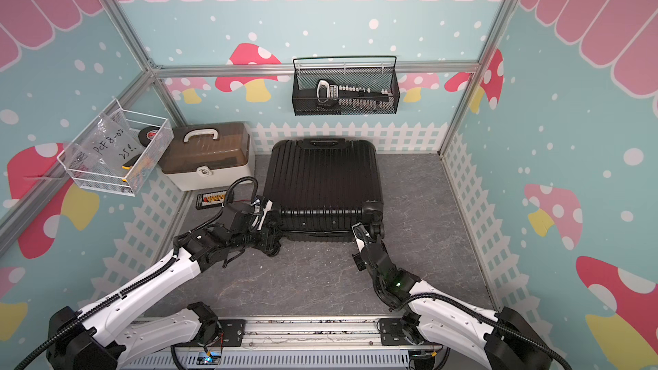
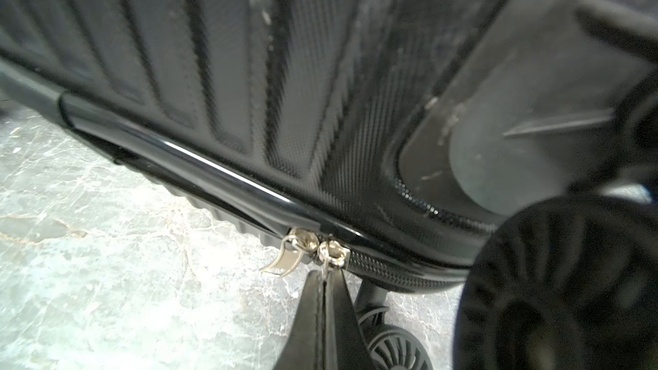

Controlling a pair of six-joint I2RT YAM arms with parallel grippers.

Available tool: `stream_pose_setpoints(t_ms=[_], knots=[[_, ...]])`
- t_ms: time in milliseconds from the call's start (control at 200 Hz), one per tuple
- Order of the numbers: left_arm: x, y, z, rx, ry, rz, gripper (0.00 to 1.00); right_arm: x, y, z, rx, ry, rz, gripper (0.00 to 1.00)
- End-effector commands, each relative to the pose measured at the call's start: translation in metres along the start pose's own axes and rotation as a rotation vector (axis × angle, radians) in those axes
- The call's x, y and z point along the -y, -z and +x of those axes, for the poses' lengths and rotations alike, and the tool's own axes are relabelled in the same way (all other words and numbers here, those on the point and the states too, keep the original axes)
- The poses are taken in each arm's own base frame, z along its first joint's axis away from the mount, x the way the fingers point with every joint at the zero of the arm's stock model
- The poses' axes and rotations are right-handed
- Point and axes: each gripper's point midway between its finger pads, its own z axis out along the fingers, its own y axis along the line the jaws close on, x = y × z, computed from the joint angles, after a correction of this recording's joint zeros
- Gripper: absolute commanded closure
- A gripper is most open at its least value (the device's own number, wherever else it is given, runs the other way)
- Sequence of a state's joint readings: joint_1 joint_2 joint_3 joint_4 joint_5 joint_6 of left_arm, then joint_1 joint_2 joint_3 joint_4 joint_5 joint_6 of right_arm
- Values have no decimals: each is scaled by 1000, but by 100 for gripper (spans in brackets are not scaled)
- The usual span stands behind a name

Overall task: Close the suitcase zippers
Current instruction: Zip the zipper on the suitcase, then reset both arms

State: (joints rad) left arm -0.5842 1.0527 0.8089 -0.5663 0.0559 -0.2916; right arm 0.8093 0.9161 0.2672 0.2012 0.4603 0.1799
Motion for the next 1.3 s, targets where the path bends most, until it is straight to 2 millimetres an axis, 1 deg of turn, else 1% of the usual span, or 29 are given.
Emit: stream_pose_setpoints(t_ms=[0, 125, 255, 290, 330, 340, 391, 486, 576, 611, 646, 721, 796, 851, 896, 956, 1021, 1096, 1182, 1207, 1297], knots=[[22, 6, 10, -25, -40, 104, 72, -30, -2, -23, 49, 15, -146, 100], [18, 3, 11, -27, -48, 83, 70, -32, -4, -27, 52, 13, -148, 100], [15, 2, 8, -21, -56, 58, 69, -28, -3, -24, 53, 6, -132, 100], [13, 2, 6, -16, -59, 48, 68, -26, -2, -23, 52, 0, -121, 100], [11, 3, 4, -9, -63, 34, 63, -22, -2, -21, 46, -7, -102, 100], [11, 3, 4, -8, -65, 30, 62, -20, -1, -21, 47, -11, -93, 99], [7, 5, 0, 8, -73, 4, 51, -12, 0, -18, 44, -32, -50, 90], [-1, 13, -12, 59, -95, -48, 35, 10, 5, -13, 34, -87, 59, 70], [-1, 24, -24, 107, -133, -67, 24, 31, 12, -6, 27, -143, 167, 50], [-1, 29, -29, 127, -143, -70, 21, 40, 16, -3, 25, -170, 212, 44], [1, 34, -34, 148, -152, -68, 20, 47, 19, 1, 18, -192, 252, 42], [3, 47, -47, 199, -167, -71, 18, 62, 26, 7, 6, -232, 336, 40], [-3, 60, -60, 256, -155, -119, 17, 77, 35, 14, -9, -276, 423, 38], [-14, 70, -70, 302, -128, -186, 17, 88, 42, 17, -12, -307, 488, 37], [-28, 79, -76, 340, -91, -264, 16, 95, 48, 17, -8, -318, 534, 37], [-57, 96, -85, 410, 0, -424, 13, 105, 55, 14, 4, -331, 596, 36], [-81, 112, -88, 461, 84, -546, 13, 114, 61, 8, 17, -333, 656, 33], [-106, 123, -86, 490, 165, -639, 12, 122, 65, 4, 28, -330, 716, 29], [-135, 125, -76, 485, 254, -717, 11, 129, 65, 1, 16, -331, 752, 28], [-149, 126, -72, 480, 287, -744, 11, 132, 64, 2, 4, -336, 757, 28], [-180, 116, -58, 451, 353, -781, 11, 148, 62, 5, -31, -374, 784, 26]])
